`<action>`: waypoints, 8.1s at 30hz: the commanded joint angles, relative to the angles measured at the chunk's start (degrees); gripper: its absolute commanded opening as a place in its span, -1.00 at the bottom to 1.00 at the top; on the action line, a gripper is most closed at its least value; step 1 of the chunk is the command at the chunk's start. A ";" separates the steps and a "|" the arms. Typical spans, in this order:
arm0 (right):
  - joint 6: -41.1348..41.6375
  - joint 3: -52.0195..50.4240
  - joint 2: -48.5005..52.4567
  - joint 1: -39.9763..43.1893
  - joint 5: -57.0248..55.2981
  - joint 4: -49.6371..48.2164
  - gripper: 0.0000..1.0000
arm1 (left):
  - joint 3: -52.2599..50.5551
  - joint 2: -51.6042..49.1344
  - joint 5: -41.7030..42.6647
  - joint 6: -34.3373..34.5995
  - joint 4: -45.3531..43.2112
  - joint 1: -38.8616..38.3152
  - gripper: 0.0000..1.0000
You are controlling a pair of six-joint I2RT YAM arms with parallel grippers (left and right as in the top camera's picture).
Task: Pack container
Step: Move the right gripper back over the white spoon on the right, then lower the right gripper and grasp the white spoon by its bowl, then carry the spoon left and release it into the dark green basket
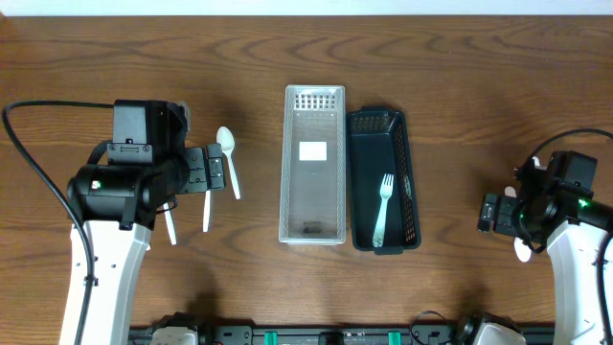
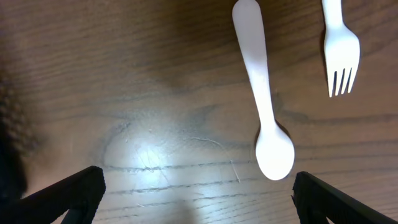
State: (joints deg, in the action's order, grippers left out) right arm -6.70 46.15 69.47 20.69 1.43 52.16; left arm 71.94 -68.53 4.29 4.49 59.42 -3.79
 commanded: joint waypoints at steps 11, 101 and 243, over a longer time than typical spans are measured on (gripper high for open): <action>-10.67 -0.09 6.38 6.08 -8.07 -2.69 0.92 | 0.94 -0.22 -0.50 -0.13 0.09 0.24 0.96; 8.41 -13.57 14.53 11.80 1.57 -15.47 0.99 | 0.94 -0.28 -0.50 -0.11 0.11 0.24 0.96; 17.35 44.85 26.18 -40.81 -7.98 17.57 0.98 | 0.94 -0.28 -0.52 -0.13 -0.09 0.24 0.96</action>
State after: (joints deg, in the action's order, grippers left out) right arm 11.92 86.37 102.87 -22.98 1.41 68.12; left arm 71.94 -68.53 4.29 4.49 59.22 -3.79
